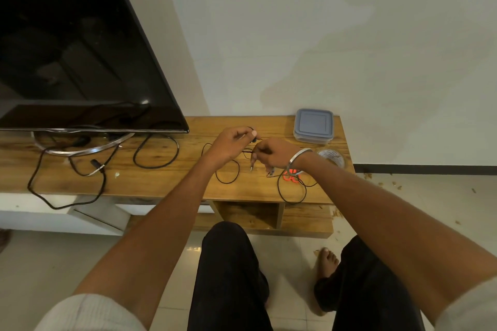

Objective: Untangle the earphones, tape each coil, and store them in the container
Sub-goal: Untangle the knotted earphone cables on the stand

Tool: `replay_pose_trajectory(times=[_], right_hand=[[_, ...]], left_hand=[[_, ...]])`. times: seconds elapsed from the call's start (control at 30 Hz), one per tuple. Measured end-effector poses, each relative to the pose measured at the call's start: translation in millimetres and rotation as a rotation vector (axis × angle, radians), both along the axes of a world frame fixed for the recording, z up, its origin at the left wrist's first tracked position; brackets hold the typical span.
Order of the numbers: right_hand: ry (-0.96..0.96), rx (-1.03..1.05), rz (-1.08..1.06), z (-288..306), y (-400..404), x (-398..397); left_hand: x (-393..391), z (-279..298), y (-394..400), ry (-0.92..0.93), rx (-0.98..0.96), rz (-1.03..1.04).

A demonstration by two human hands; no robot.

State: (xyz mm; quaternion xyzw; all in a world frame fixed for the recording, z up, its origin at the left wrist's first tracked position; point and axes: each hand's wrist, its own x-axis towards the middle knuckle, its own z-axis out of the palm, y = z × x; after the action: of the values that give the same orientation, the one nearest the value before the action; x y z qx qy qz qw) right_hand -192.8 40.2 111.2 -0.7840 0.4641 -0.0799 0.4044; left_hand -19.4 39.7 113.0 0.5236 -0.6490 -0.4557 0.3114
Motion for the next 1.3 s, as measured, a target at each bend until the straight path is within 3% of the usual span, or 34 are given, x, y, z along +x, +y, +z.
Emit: replay_pose_trajectory(times=[0.3, 1.0, 1.1, 1.3], right_hand=[[0.027, -0.061, -0.056, 3.8, -10.1, -17.6], [0.015, -0.313, -0.078, 9.1, -12.3, -21.5], [0.009, -0.309, -0.074, 5.3, -13.2, -23.0], [-0.123, -0.229, -0.198, 6.4, -7.7, -33.6]], left_hand=[[10.8, -6.8, 0.6, -0.219, 0.013, -0.039], [-4.0, 7.3, 12.6, -0.207, 0.168, -0.224], [-4.9, 7.4, 13.2, -0.131, 0.319, -0.199], [1.2, 10.3, 12.6, 0.199, 0.581, -0.215]])
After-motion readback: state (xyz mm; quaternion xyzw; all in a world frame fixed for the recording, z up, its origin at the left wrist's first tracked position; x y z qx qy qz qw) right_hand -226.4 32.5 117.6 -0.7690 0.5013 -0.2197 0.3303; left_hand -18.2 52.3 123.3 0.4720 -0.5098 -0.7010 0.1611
